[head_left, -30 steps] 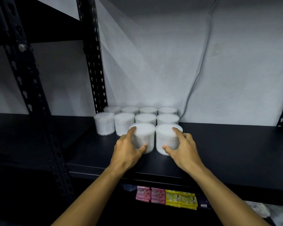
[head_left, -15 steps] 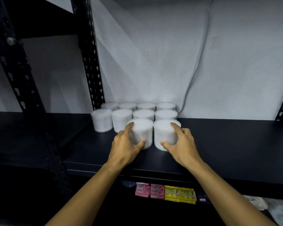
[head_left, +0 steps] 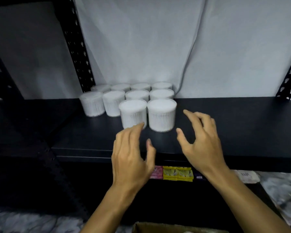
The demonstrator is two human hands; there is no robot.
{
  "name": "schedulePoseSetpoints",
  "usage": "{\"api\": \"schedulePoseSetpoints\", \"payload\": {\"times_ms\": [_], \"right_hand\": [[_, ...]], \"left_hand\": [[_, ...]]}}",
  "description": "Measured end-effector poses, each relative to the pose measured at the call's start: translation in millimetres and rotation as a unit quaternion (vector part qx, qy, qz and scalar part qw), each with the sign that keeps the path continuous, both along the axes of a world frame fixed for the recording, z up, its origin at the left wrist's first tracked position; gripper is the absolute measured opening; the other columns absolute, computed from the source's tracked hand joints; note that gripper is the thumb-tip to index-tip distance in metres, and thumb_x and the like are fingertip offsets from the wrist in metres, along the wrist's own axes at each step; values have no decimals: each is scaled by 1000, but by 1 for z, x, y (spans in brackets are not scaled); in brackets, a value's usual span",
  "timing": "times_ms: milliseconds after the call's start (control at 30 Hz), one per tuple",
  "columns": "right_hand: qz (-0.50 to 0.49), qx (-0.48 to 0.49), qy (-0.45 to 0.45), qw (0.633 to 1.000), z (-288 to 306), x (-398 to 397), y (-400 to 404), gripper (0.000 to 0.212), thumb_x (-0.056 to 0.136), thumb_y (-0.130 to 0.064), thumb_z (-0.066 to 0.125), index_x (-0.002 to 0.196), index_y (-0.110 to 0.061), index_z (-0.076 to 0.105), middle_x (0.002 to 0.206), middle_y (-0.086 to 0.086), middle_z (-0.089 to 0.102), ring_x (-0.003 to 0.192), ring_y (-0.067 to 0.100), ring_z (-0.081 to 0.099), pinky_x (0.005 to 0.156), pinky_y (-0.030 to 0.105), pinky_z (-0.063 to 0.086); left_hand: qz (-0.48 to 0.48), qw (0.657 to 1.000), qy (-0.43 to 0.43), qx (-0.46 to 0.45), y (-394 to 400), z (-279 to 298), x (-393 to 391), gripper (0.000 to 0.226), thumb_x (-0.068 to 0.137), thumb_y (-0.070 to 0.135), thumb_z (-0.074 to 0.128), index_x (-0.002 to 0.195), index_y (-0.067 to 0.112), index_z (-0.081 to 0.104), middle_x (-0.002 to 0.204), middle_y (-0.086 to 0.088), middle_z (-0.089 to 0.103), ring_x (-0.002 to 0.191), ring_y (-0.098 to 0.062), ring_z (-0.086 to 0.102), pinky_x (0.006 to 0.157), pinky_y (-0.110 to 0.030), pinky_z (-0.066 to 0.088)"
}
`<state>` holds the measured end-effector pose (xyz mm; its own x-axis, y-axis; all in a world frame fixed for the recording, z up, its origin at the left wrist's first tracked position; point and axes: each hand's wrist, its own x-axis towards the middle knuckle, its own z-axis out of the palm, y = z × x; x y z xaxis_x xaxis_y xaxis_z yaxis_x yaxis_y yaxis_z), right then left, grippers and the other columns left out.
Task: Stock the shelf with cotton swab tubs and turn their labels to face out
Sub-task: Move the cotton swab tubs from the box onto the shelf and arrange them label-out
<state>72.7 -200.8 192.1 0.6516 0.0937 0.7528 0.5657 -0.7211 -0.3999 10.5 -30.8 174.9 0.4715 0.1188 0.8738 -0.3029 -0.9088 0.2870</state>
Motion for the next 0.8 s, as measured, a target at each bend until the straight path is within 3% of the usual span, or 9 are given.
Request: {"api": "schedulePoseSetpoints", "payload": {"times_ms": [100, 200, 400, 500, 567, 633, 700, 767, 800], "right_hand": [[-2, -4, -97, 995, -26, -27, -24, 31, 85, -16, 64, 115, -5, 64, 100, 7, 61, 94, 19, 51, 79, 22, 42], [36, -21, -104, 994, -72, -40, -54, 21, 83, -10, 62, 100, -1, 69, 89, 7, 65, 83, 20, 56, 76, 28, 46], [33, -127, 158, 979, -225, -43, -112, 22, 80, -22, 55, 93, -14, 71, 92, 0, 60, 84, 15, 56, 71, 28, 46], [8, -190, 330, 925, -291, -46, -134, 33, 75, -30, 48, 94, -14, 69, 96, 4, 56, 81, 25, 61, 63, 38, 54], [-20, -285, 431, 856, -318, -49, -141, 44, 77, -37, 50, 114, -16, 63, 115, 9, 52, 99, 32, 58, 81, 43, 51], [-39, -368, 469, 802, -340, -53, -147, 62, 78, -49, 58, 133, -22, 49, 133, 11, 44, 118, 31, 46, 100, 42, 37], [-37, -419, 483, 768, -357, -57, -149, 73, 56, -63, 69, 116, -22, 66, 117, 16, 61, 106, 34, 55, 94, 46, 43], [-35, -422, 480, 768, -383, -60, -155, 70, 44, -65, 67, 94, -18, 75, 98, 22, 68, 97, 40, 51, 91, 52, 39], [-28, -420, 494, 761, -393, -61, -158, 70, 45, -64, 67, 94, -16, 73, 99, 26, 67, 99, 42, 46, 94, 54, 32]], "left_hand": [[-55, 997, -24, 43, -33, -35, -14, 37, 82, 11, 66, 119, 6, 63, 106, -8, 67, 98, -25, 61, 84, -38, 47], [-131, 990, 35, 41, -60, -81, -19, 34, 82, 10, 65, 116, 11, 62, 104, -6, 67, 92, -24, 63, 79, -38, 49], [-152, 952, 265, 21, -100, -206, -8, 29, 87, 24, 56, 114, 16, 63, 102, 1, 65, 89, -17, 63, 67, -34, 55], [-145, 889, 433, 19, -115, -272, -11, 36, 83, 42, 55, 109, 19, 65, 101, 2, 64, 89, -18, 64, 65, -27, 56], [-129, 831, 541, 23, -123, -308, -17, 51, 82, 54, 54, 118, 20, 62, 116, -2, 61, 104, -22, 61, 81, -32, 55], [-105, 769, 630, 30, -132, -333, -22, 69, 85, 62, 53, 140, 21, 44, 146, -7, 40, 131, -27, 42, 105, -39, 39], [-81, 727, 680, 56, -137, -348, -24, 85, 83, 67, 50, 152, 25, 20, 160, -6, 13, 144, -27, 19, 113, -39, 25], [-74, 711, 696, 60, -143, -355, -25, 97, 73, 74, 38, 153, 26, 12, 161, -8, 2, 144, -28, 17, 113, -39, 26], [-75, 705, 703, 58, -145, -358, -26, 103, 65, 77, 28, 153, 25, 12, 161, -9, 0, 143, -28, 18, 111, -38, 27]]}}
